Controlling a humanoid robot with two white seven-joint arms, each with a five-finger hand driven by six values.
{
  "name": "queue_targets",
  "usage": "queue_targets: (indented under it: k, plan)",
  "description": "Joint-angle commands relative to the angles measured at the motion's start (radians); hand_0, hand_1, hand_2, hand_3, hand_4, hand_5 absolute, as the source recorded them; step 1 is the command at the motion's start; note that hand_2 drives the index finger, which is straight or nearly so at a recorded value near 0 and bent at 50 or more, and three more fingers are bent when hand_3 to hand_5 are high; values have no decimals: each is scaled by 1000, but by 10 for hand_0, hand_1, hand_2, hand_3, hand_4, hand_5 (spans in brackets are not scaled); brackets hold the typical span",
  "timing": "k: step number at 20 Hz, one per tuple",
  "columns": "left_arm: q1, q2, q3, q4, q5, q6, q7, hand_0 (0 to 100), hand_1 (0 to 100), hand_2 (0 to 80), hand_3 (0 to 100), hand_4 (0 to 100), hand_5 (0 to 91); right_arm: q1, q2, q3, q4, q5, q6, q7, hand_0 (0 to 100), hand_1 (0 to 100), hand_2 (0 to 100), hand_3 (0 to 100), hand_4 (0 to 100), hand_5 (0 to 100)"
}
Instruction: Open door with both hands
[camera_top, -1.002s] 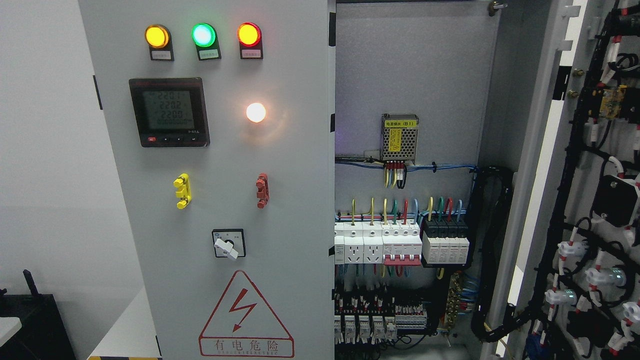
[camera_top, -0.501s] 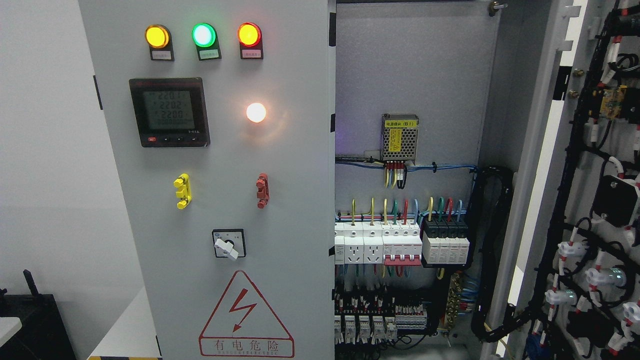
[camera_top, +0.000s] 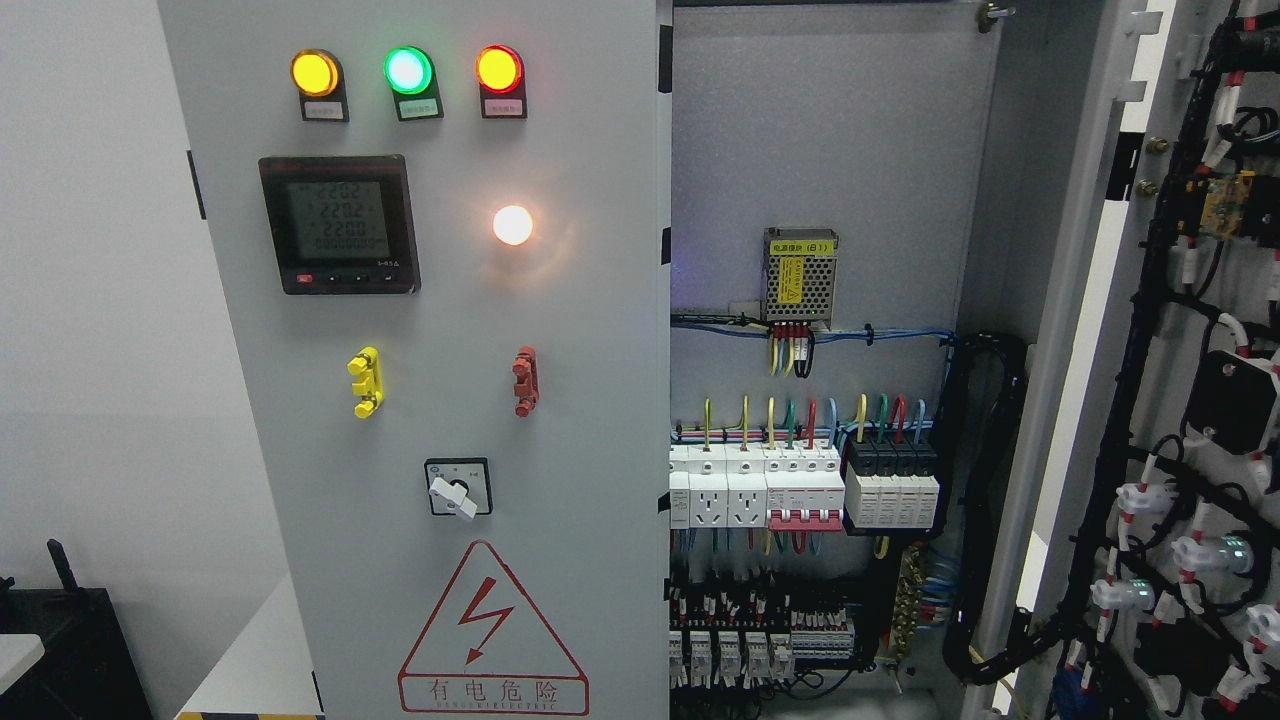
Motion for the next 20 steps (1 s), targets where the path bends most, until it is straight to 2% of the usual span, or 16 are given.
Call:
queue_targets:
  k: [1, 4, 6, 9, 11, 14, 19, 20]
  plan:
    - [-9, -71, 78, 50, 5, 46, 38, 0, 0, 0, 0, 32, 0, 134, -70, 70, -382, 1, -5, 1, 0, 0, 0, 0, 0, 0]
    - [-12, -71, 61, 48, 42, 77, 36, 0, 0, 0, 0, 32, 0, 215, -96, 106, -525, 1, -5, 1, 0, 0, 0, 0, 0, 0]
    - [-19, -71, 43, 47, 67, 77, 36, 0, 0, 0, 0, 32, 0, 296, -110, 112, -641, 1, -5, 1, 0, 0, 0, 0, 0, 0]
    - [-23, -71, 39, 44, 68, 76, 32, 0, 0, 0, 0, 33, 0, 413, -130, 119, -827, 1, -7, 3, 0, 0, 0, 0, 0, 0]
    - [-23, -71, 38, 25, 65, 74, 17, 0, 0, 0, 0, 33, 0, 474, -164, 150, -927, 0, -11, 3, 0, 0, 0, 0, 0, 0]
    - [-25, -71, 32, 22, 65, 65, 12, 0, 0, 0, 0, 33, 0, 539, -213, 178, -1050, 0, -30, 3, 0, 0, 0, 0, 0, 0]
    - [-31, -71, 33, 5, 67, 63, 12, 0, 0, 0, 0, 33, 0, 602, -247, 181, -1214, 0, -57, 3, 0, 0, 0, 0, 0, 0]
    - [-32, -71, 35, 5, 67, 63, 12, 0, 0, 0, 0, 33, 0, 620, -262, 181, -1258, 0, -57, 3, 0, 0, 0, 0, 0, 0]
